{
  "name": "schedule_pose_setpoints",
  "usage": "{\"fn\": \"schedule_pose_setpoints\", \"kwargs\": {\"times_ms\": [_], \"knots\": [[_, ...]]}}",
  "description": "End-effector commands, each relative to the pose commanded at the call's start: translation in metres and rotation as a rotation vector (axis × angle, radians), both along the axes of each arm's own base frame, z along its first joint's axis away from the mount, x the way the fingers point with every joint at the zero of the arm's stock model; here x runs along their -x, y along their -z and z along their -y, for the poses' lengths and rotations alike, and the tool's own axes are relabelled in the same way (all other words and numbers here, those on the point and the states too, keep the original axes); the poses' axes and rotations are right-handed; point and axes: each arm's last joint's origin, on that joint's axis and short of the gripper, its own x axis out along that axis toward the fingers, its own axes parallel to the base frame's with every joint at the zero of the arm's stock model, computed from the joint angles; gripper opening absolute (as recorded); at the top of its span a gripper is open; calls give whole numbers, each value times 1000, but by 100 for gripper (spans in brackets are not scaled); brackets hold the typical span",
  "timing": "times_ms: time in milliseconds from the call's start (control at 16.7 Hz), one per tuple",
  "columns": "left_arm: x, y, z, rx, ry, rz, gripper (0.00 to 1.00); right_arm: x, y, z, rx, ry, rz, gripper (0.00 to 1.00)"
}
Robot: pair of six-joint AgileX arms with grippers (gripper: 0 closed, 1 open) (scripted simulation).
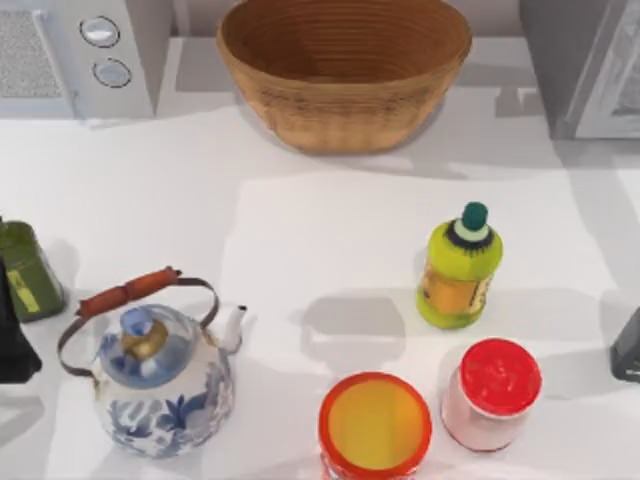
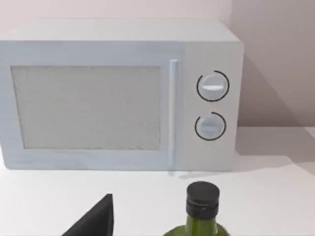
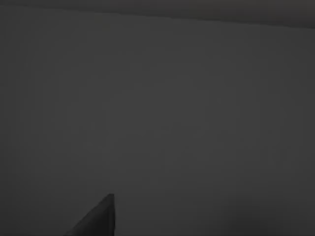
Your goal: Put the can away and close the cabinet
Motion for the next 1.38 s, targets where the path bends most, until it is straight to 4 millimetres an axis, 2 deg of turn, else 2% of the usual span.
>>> {"fn": "schedule_pose_setpoints", "kwargs": {"times_ms": [120, 240, 420, 540, 780, 960, 1080, 1200, 1380], "knots": [[0, 0, 0, 0, 0, 0, 100, 40, 19, 6, 13, -7, 15, 100], [0, 0, 0, 0, 0, 0, 100, 72, 54, 10, 19, -11, 6, 100], [0, 0, 0, 0, 0, 0, 100, 109, 119, 16, 10, -10, -17, 100], [0, 0, 0, 0, 0, 0, 100, 128, 171, 19, -6, -4, -44, 100], [0, 0, 0, 0, 0, 0, 100, 146, 283, 24, -43, 21, -122, 100], [0, 0, 0, 0, 0, 0, 100, 150, 347, 26, -64, 45, -156, 100], [0, 0, 0, 0, 0, 0, 100, 150, 378, 28, -70, 60, -171, 100], [0, 0, 0, 0, 0, 0, 100, 150, 398, 28, -73, 72, -181, 100], [0, 0, 0, 0, 0, 0, 100, 149, 406, 29, -73, 78, -187, 100]]}}
